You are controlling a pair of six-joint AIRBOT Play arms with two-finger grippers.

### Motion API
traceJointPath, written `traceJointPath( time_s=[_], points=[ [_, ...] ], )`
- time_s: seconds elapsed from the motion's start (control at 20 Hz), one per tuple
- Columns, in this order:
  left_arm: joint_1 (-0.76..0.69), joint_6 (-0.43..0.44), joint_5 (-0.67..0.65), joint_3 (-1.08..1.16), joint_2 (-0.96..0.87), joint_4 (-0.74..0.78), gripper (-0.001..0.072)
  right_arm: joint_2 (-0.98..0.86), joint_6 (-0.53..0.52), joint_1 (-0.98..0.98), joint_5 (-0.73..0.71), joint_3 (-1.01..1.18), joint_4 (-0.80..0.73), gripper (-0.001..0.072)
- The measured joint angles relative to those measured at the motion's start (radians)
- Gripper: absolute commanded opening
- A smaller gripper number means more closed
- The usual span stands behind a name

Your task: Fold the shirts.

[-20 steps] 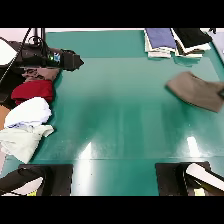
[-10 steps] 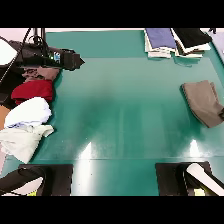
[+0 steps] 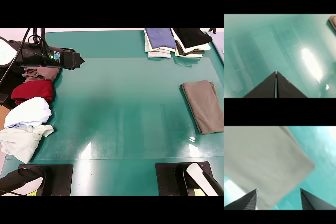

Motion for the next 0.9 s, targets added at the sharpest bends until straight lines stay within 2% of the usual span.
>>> traceJointPath(
  time_s=[0.15, 0.3, 0.4, 0.45, 0.5, 0.7, 0.9],
  points=[
    [0.000, 0.002, 0.006, 0.000, 0.000, -0.001, 0.0025, 0.050, 0.010, 0.086, 0.000, 0.037, 0.163, 0.0597],
    [0.000, 0.002, 0.010, 0.000, 0.000, -0.001, 0.0025, 0.089, 0.014, 0.263, -0.006, 0.051, 0.255, 0.0578],
    [0.000, 0.002, 0.011, 0.000, 0.000, -0.001, 0.0025, 0.105, 0.016, 0.413, -0.018, 0.055, 0.285, 0.0445],
    [0.000, 0.002, 0.012, 0.000, 0.000, -0.001, 0.0025, 0.110, 0.017, 0.484, -0.025, 0.056, 0.296, 0.0297],
    [0.000, 0.002, 0.013, 0.000, 0.000, -0.001, 0.0025, 0.114, 0.017, 0.558, -0.037, 0.057, 0.302, 0.0012],
    [0.000, 0.002, 0.013, 0.000, 0.000, -0.001, 0.0025, 0.121, 0.008, 0.805, -0.089, 0.059, 0.317, 0.0014],
    [0.000, 0.002, 0.013, 0.000, 0.000, -0.001, 0.0025, 0.122, 0.002, 0.929, -0.129, 0.059, 0.322, 0.0013]
  ],
)
